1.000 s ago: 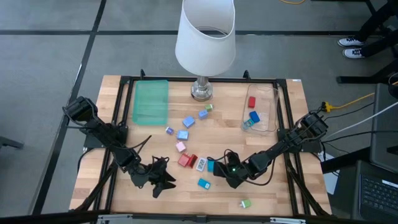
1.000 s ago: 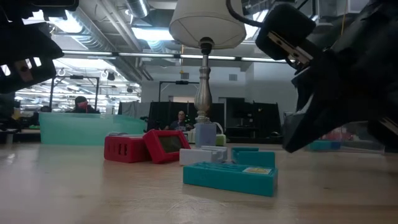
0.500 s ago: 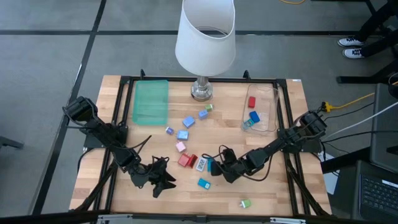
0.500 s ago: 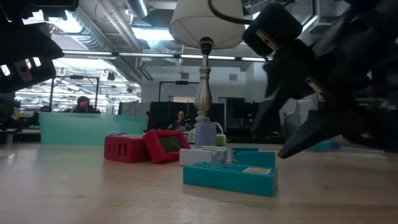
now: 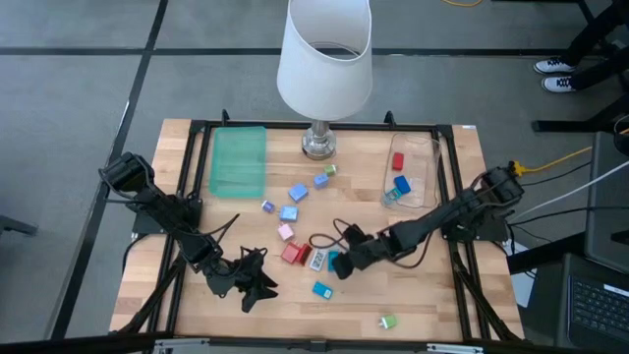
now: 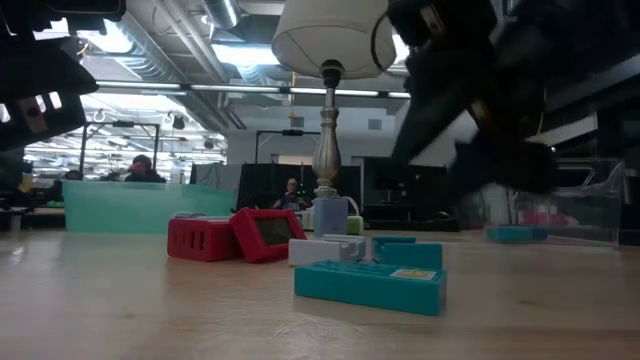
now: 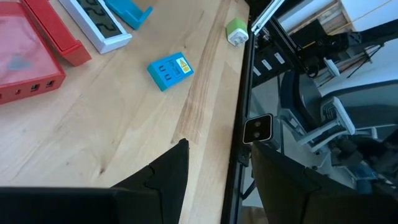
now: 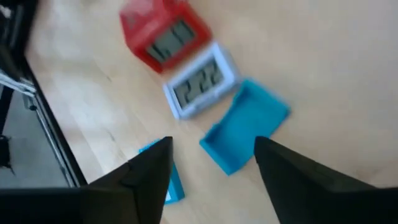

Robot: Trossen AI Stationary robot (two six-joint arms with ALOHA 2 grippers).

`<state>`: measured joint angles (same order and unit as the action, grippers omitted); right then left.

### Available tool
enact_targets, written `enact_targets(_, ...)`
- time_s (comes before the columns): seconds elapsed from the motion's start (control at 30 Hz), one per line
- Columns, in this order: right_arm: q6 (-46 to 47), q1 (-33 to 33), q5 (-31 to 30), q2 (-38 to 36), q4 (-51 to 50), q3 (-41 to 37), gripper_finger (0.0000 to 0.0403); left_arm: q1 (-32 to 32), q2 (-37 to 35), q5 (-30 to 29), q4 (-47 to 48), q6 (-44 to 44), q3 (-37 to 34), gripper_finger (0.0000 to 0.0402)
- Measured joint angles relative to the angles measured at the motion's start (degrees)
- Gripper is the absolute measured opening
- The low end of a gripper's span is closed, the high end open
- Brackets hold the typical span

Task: Pick & Place Office items
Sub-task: Put the light blue timer cover into the transparent bin

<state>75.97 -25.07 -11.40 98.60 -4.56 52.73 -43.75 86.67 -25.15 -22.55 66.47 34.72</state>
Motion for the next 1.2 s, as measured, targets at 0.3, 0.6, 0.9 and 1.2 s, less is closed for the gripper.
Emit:
enact_targets(0.3,-25.9,5.6,6.5,-4.8,-8.7,0.1,0.0203,0.1,0.0,-0.2,0.0,1.0,0.0,0.0168)
enact_targets(0.6,-42.8,9.6,4.8,-4.8,-10.8,0.1,0.0203,1.3,0.0,-0.3,0.0,2.4,0.0,0.0168)
enact_targets(0.9,-37.5,11.4,0.9,-4.8,-11.4,0.0,0.0203,2.8,0.0,-0.7,2.0,0.1,0.0,0.0168)
enact_targets(1.2,-39.1,14.3,-0.9,-4.8,-16.5,0.0,0.0203,5.2,0.0,-0.9,3.2,-0.6,0.0,0.0168)
